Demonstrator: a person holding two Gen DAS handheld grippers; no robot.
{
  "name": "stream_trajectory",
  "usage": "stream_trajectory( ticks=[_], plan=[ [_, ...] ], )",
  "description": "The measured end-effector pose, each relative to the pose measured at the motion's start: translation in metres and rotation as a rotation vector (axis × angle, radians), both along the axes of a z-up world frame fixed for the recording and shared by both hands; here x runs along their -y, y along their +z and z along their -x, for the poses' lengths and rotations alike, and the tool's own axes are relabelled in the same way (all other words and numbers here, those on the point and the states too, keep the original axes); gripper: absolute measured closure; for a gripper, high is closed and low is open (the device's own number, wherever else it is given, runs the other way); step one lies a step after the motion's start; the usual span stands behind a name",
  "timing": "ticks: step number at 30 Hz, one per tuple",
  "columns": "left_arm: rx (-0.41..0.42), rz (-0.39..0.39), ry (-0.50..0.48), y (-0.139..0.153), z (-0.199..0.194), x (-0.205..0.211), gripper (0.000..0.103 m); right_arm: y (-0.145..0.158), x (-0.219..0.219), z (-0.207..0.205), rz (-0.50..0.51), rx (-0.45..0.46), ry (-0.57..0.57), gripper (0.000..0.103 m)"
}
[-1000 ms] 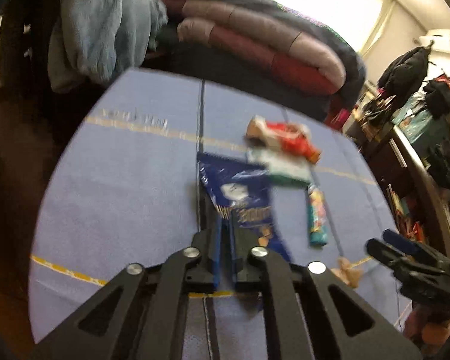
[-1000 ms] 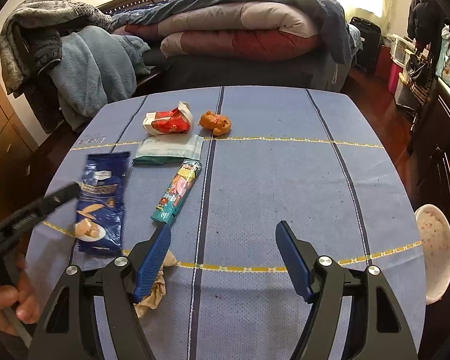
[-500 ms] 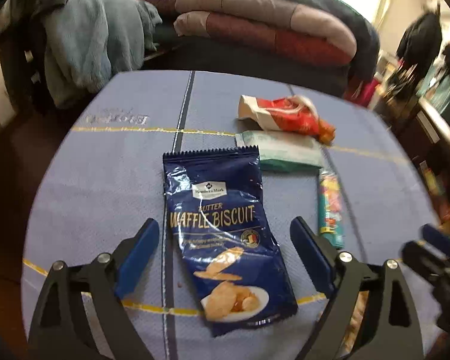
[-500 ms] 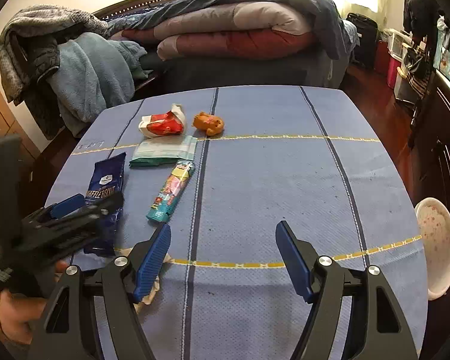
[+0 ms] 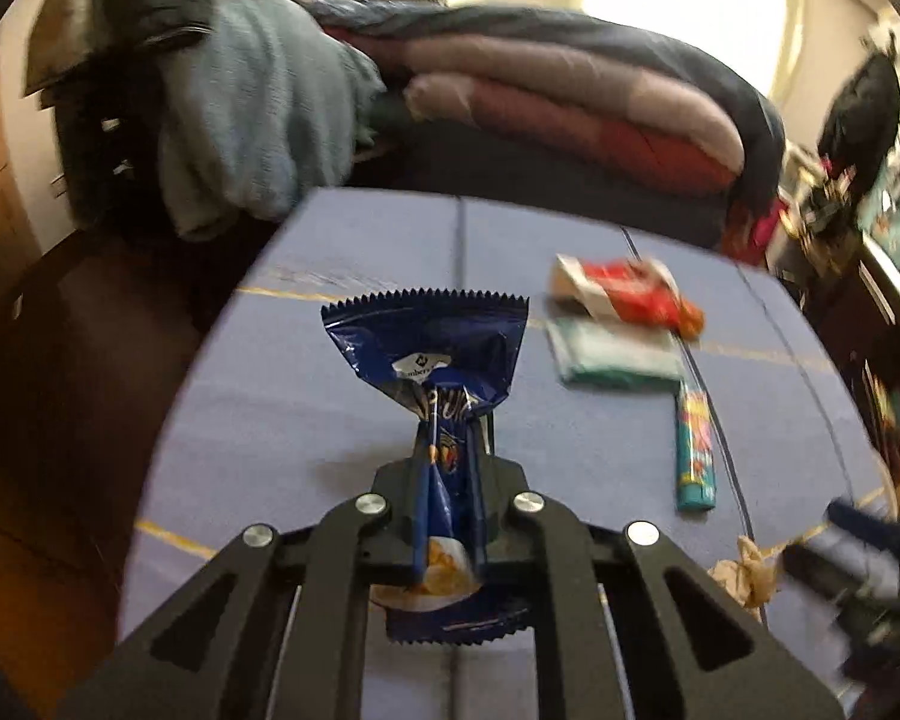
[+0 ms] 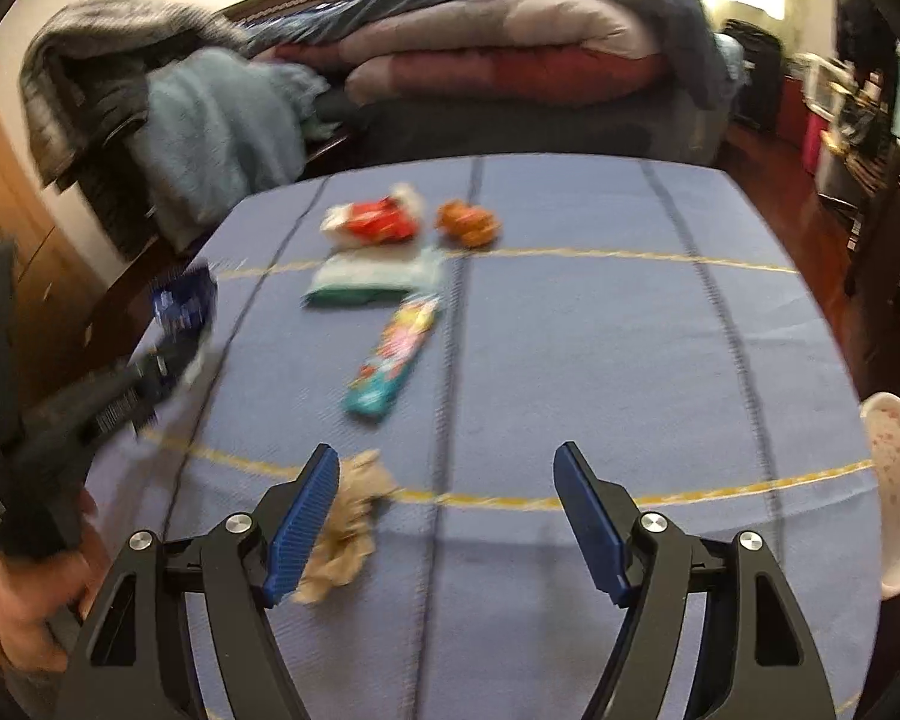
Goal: Collect trash
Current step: 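Grasp the blue Waffle Biscuit wrapper with the left tool while the right tool grasps the brown paper, then carry the wrapper and brown paper over the wastebasket and open both tools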
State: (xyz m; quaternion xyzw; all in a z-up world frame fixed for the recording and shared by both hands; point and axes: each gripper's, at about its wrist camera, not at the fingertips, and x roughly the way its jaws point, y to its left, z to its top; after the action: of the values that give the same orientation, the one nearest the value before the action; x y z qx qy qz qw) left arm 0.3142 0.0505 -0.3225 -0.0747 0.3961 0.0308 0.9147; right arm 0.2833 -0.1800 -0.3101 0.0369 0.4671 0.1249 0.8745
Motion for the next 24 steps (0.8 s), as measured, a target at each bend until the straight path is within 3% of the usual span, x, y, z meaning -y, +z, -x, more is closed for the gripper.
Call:
stream_trajectory(
  ticks=[5, 6, 7, 9, 16, 24],
  plan=[
    [0.009, 0.006, 0.017, 0.008, 0.007, -0.012, 0.091, -0.009, -0.029, 0.005, 0.025, -0.018, 0.076, 0.029],
    [0.008, 0.010, 0.015, 0.008, 0.007, -0.012, 0.091, -0.011, -0.031, 0.006, 0.026, -0.022, 0.085, 0.035],
    [0.006, 0.014, 0.013, 0.008, 0.007, -0.012, 0.091, -0.013, -0.035, 0.007, 0.027, -0.030, 0.101, 0.058],
    [0.000, 0.020, 0.002, 0.007, 0.007, -0.009, 0.091, -0.018, -0.039, 0.008, 0.020, -0.065, 0.137, 0.081],
    [0.020, 0.015, -0.087, 0.019, 0.004, 0.028, 0.091, -0.005, -0.011, 0.022, 0.032, -0.007, 0.077, 0.081],
    [0.067, -0.011, -0.286, 0.039, -0.002, 0.129, 0.090, -0.002, 0.077, 0.036, -0.004, -0.004, -0.109, 0.080]
  ],
)
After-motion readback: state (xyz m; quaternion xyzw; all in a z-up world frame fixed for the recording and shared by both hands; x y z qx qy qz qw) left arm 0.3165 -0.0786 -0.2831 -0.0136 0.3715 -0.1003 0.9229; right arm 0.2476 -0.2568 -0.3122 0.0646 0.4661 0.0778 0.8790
